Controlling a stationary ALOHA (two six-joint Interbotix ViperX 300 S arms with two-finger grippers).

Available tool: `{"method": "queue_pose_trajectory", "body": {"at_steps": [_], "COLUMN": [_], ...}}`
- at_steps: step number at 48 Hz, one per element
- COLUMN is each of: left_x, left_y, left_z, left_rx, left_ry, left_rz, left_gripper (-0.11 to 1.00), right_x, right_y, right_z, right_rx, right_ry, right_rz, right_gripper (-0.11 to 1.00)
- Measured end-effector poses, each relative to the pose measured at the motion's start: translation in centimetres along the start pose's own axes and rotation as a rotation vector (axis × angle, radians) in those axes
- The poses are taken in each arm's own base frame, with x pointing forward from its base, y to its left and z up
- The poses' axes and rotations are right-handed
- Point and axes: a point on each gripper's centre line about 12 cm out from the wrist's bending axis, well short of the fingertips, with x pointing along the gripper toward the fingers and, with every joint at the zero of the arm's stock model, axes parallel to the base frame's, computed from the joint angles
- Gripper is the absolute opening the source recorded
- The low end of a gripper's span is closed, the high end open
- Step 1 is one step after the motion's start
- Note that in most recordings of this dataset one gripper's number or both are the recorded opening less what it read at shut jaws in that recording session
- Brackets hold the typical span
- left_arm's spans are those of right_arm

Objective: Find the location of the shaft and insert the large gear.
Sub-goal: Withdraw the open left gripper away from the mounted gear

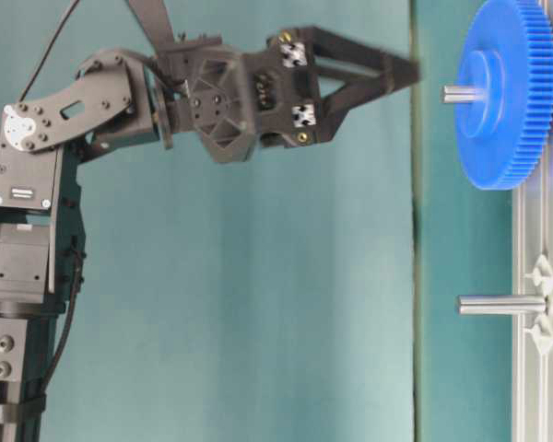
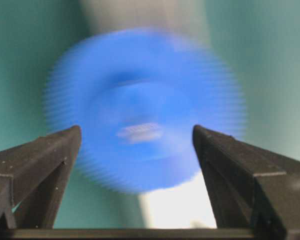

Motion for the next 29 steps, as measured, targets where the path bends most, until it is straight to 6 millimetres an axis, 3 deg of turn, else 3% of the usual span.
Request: {"method": "queue_pose_trajectory", "body": {"at_steps": [7, 21, 29], "left_x": [-0.9, -6.1, -6.8], "left_y": [-0.4, -1.1, -1.3], "left_z": [0.0, 0.2, -0.5], "left_rx": [-0.002, -0.010, -0.015], "left_ry": [0.004, -0.087, -0.089], "left_rz": [-0.003, 0.014, 0.014], "left_gripper": [0.92, 0.92, 0.92], "right_x": [-0.1, -1.0, -1.1], "right_y": [0.0, 0.0, 0.0], "right_z": [0.1, 0.0, -0.1], "right_rx": [0.000, -0.001, 0.001], "right_ry": [-0.006, -0.021, -0.006], "right_rz": [0.001, 0.004, 0.003], "right_gripper": [0.07, 0.07, 0.07]}}
